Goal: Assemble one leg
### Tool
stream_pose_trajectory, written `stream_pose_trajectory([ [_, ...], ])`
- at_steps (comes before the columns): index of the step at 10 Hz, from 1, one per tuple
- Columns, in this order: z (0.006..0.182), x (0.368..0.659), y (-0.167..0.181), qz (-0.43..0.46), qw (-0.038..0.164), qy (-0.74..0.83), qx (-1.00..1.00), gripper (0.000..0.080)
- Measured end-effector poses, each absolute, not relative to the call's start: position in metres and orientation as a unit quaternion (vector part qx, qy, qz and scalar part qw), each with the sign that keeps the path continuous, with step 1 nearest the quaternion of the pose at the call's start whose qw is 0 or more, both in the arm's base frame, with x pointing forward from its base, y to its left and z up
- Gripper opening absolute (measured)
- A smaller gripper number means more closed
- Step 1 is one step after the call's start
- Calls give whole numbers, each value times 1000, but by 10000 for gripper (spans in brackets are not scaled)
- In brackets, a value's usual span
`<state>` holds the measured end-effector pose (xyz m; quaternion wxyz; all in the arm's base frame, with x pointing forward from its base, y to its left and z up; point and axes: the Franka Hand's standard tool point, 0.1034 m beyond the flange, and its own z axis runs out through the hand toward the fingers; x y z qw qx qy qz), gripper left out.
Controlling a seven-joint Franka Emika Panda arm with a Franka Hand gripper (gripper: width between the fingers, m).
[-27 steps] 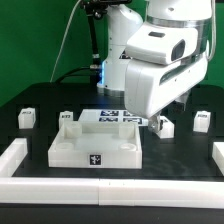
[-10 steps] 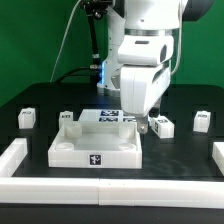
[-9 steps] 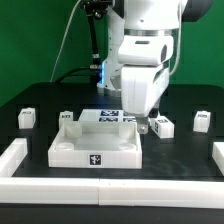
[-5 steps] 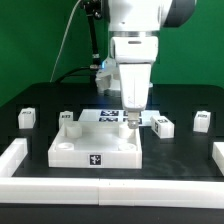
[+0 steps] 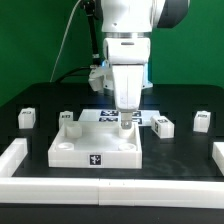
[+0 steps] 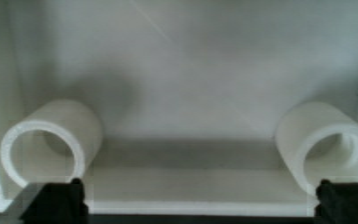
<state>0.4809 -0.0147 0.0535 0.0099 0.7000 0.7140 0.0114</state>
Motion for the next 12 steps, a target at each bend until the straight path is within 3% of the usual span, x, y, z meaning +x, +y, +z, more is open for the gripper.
stream_pose_trajectory([
  [3,41,438,-39,3,-2,729,684,650],
  [6,16,418,-50,-7,-23,719,695,650],
  [8,7,412,-50,-10,-30,718,696,650],
  [11,12,417,-45,-8,-26,710,703,650],
  [12,10,416,-46,-9,-27,709,704,532],
])
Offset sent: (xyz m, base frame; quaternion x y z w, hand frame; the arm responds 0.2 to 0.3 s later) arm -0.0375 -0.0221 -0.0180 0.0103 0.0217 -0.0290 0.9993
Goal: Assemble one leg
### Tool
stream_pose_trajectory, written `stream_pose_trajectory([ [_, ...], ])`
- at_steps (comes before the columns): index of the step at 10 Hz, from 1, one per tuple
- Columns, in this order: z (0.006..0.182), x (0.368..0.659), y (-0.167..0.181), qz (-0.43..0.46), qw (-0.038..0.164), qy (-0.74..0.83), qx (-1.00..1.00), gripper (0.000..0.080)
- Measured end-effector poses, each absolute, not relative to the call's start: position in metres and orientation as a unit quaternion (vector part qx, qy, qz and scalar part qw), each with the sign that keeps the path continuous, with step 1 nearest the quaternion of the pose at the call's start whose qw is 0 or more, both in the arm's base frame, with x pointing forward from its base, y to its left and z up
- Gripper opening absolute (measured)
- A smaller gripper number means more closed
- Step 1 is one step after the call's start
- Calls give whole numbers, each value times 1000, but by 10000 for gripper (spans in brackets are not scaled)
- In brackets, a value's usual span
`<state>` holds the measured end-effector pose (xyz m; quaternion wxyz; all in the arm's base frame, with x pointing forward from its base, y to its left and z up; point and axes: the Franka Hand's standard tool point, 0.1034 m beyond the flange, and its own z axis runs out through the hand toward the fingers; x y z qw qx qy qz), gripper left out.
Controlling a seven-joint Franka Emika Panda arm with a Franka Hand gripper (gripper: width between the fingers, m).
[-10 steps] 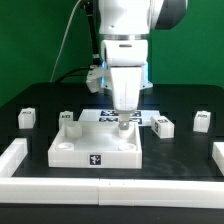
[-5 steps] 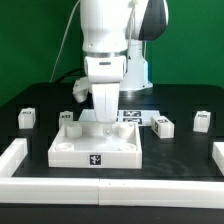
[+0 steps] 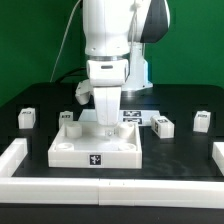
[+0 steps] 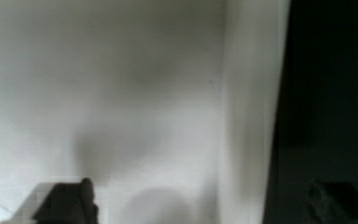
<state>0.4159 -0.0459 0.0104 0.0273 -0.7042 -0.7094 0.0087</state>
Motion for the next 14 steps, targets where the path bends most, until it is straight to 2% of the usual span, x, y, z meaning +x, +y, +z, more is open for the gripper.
stream_pose_trajectory([
  [1,10,415,-46,9,28,-709,-704,532],
  [3,9,415,-46,9,28,-709,-704,172],
  [4,9,415,-46,10,29,-709,-704,61],
  [10,10,417,-44,7,26,-707,-707,59],
  [14,9,447,8,-8,24,-702,-712,59],
])
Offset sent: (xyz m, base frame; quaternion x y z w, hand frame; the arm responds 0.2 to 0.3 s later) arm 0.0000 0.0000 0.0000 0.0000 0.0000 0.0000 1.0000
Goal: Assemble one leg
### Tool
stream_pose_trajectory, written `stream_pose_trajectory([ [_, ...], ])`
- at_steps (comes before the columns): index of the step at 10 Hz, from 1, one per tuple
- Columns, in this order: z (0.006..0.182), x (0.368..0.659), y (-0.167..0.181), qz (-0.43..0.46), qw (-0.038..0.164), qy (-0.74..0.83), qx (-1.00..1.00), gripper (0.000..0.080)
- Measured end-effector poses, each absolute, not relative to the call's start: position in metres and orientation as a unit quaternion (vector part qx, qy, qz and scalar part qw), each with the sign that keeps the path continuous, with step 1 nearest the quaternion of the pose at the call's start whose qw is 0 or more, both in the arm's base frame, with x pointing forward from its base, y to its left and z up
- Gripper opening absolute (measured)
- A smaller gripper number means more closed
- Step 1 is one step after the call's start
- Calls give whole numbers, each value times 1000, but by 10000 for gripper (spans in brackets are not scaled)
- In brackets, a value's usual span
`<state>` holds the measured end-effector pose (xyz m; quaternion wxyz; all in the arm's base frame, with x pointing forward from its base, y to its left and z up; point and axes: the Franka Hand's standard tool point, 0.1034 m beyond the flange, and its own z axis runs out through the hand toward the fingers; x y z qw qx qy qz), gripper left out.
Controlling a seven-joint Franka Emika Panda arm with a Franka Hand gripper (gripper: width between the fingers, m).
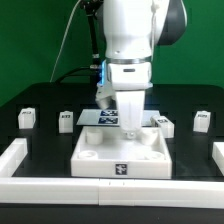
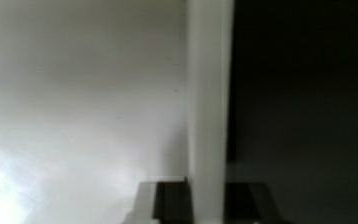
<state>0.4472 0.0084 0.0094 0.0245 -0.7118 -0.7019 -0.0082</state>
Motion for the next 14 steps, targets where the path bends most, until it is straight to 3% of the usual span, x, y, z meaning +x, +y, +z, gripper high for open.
stream_pose_trajectory([
  [8,11,498,84,-35,18,-689,-723,60],
  [12,10,503,89,-30,18,-693,-721,61],
  [13,10,503,89,-30,18,-692,-721,107],
  [14,10,503,89,-30,18,-692,-721,274],
])
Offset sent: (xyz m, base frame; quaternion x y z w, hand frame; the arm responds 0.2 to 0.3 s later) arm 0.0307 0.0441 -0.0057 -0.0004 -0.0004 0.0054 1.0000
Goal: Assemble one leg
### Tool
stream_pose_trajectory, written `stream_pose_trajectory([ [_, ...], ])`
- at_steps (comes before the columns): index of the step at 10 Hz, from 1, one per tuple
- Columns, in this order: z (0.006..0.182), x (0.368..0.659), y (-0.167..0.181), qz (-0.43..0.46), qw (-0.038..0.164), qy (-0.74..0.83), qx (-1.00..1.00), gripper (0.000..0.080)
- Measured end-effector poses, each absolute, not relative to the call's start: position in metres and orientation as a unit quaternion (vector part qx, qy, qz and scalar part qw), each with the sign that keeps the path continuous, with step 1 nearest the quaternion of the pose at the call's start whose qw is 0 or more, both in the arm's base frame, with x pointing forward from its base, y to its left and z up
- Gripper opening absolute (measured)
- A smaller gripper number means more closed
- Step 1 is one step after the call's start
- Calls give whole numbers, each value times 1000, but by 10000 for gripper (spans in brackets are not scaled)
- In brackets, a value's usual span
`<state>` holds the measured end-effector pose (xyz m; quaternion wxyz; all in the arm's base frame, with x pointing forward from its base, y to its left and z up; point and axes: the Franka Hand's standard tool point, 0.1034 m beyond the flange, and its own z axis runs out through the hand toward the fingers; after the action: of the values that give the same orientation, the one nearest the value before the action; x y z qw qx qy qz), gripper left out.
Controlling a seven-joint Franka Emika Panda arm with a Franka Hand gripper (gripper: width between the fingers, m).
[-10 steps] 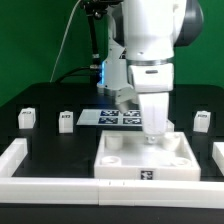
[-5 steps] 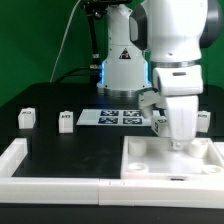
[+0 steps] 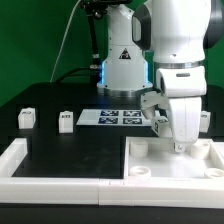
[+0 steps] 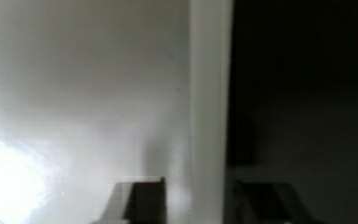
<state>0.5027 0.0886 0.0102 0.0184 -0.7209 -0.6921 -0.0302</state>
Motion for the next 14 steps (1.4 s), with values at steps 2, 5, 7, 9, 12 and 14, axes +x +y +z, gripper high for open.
stream_pose_trajectory([
  [2,10,503,88,-30,18,-692,-721,457],
  [5,10,503,88,-30,18,-692,-722,635],
  [7,10,503,87,-30,18,-691,-722,646],
  [9,21,495,87,-31,15,-673,-739,649],
  [12,58,468,89,-35,0,-644,-765,649],
  [14,60,464,88,-33,1,-625,-780,649],
])
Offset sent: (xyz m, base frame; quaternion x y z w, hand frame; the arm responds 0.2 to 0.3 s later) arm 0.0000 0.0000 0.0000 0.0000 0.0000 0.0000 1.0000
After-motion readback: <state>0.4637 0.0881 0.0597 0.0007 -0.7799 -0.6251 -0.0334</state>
